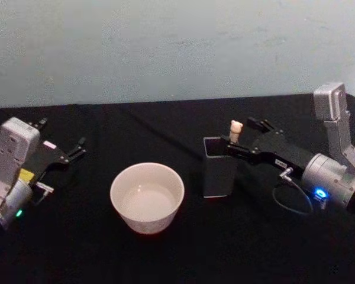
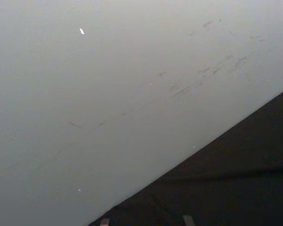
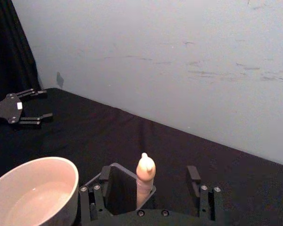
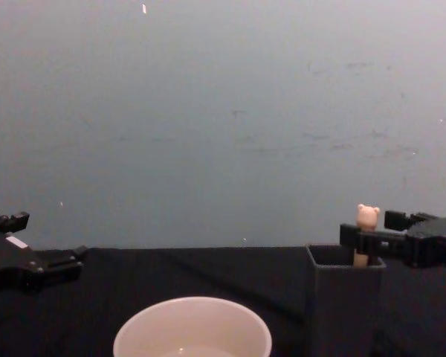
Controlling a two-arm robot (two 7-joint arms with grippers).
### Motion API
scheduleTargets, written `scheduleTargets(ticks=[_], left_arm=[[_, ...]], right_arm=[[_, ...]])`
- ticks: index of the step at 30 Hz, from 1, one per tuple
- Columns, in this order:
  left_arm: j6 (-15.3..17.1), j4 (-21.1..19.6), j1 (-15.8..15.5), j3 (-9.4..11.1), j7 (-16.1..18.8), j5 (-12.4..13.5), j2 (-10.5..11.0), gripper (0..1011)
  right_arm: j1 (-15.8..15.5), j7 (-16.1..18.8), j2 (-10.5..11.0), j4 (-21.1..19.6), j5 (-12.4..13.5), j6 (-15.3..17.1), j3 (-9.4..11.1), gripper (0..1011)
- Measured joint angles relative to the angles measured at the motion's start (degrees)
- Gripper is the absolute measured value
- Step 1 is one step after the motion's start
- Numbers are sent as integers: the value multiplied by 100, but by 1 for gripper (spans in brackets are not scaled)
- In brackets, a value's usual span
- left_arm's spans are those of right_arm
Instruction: Pick up the stirring spoon with one hand, stir inside the cup, then place it back in its original position.
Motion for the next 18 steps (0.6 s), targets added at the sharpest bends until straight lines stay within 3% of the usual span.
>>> scheduleTargets(ticks=[18], left_arm=[[0,0,0,0,0,0,0,1001]], right_arm=[[120,60,-57,145,-27,97,-17,1002]])
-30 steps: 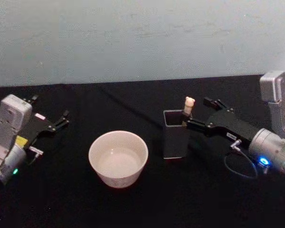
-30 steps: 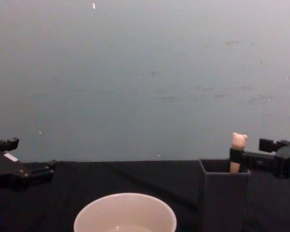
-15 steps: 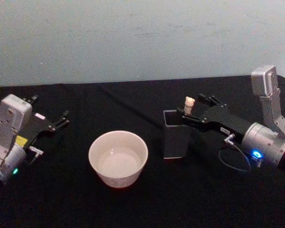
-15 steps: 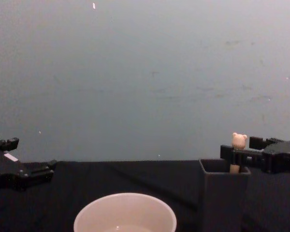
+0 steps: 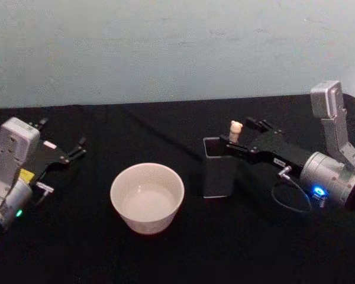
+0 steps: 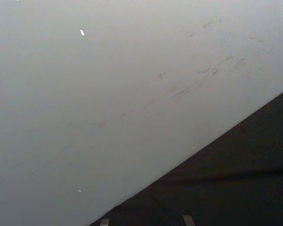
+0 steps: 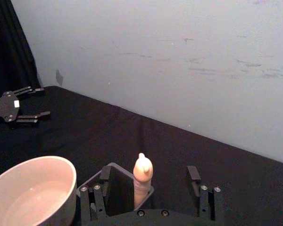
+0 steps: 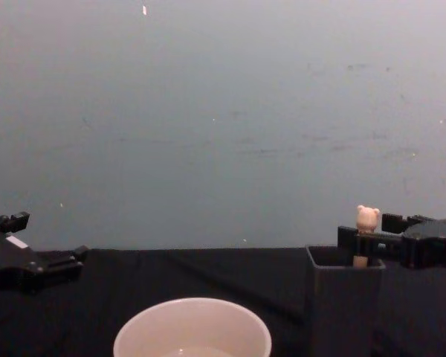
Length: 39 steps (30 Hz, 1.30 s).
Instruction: Pick up the stirring spoon with one hand, stir inside the cup, then place it back in its original position.
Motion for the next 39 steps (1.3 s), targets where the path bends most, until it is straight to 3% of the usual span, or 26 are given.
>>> scheduleTargets(ticks=[19,29,39], left_arm=[[0,0,0,0,0,0,0,1001],[0,0,0,0,0,0,0,1001],[0,0,0,0,0,0,0,1001]], right_arm=[[-13,-2,7,-12,0,-12,5,993],[-16,-5,7,-17,1,-17,9,759],[-16,-7,8,-17,1,-20,9,433]])
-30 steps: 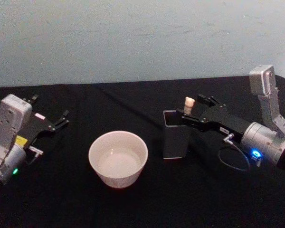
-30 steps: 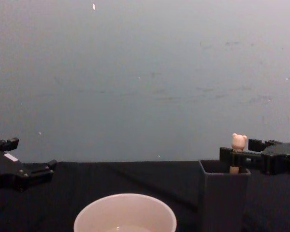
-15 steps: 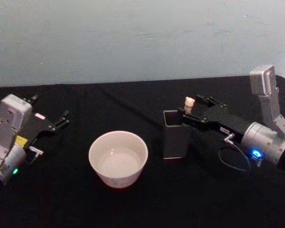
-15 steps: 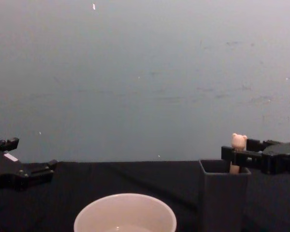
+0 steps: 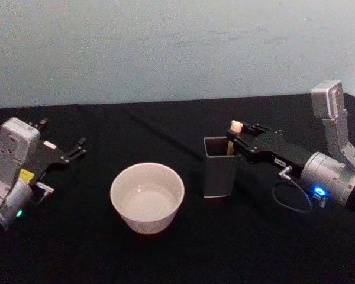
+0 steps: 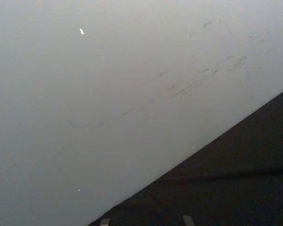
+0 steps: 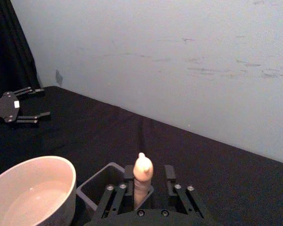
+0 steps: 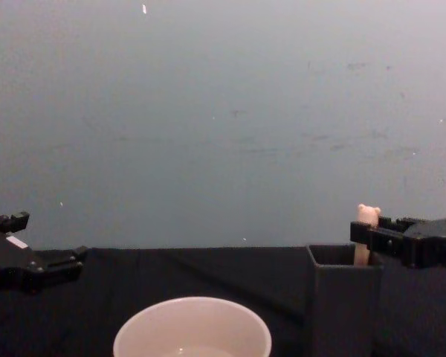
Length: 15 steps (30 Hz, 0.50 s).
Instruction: Pick up the stirring spoon with one hand, stir inside the cup, then place it back in its original position.
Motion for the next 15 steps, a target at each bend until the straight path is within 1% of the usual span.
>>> scheduleTargets(ticks=[1,3,4,6,8,15], left_arm=[[0,0,0,0,0,0,0,1001],[0,0,0,0,0,0,0,1001],[0,0,0,0,0,0,0,1001],[0,0,0,0,0,0,0,1001],[0,0,0,0,0,0,0,1001],[0,0,0,0,0,0,0,1001]], right_arm=[[0,0,0,0,0,0,0,372],[0,0,0,0,0,0,0,334],[0,-1,0,0,0,0,0,270],[0,-1,0,0,1,0,0,235],[0,0,0,0,2,0,0,207],[0,0,0,0,2,0,0,207]])
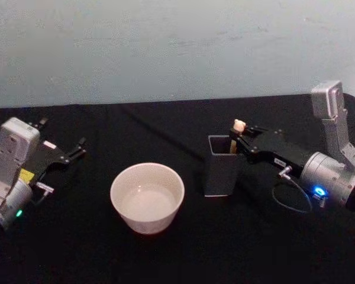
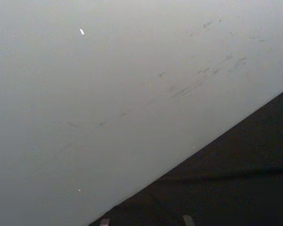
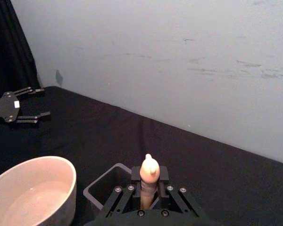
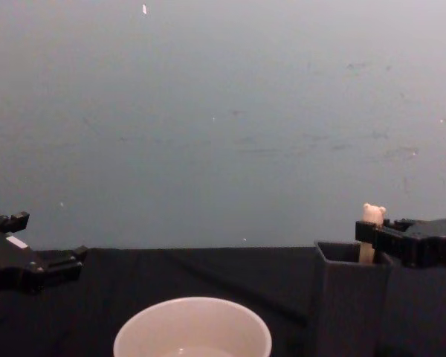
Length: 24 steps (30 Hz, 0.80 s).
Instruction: Pick up the stirring spoon with one hand, stir inside the cup, then place it back in its original position.
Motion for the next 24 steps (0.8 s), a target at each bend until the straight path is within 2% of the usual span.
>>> scheduleTargets(ticks=[18,24], left_arm=[[0,0,0,0,0,0,0,1001],[0,0,0,0,0,0,0,1001]], right_arm=[[0,5,5,-2,-2,-3,0,207],[-45,53,48,-166,27,-20,22,207]])
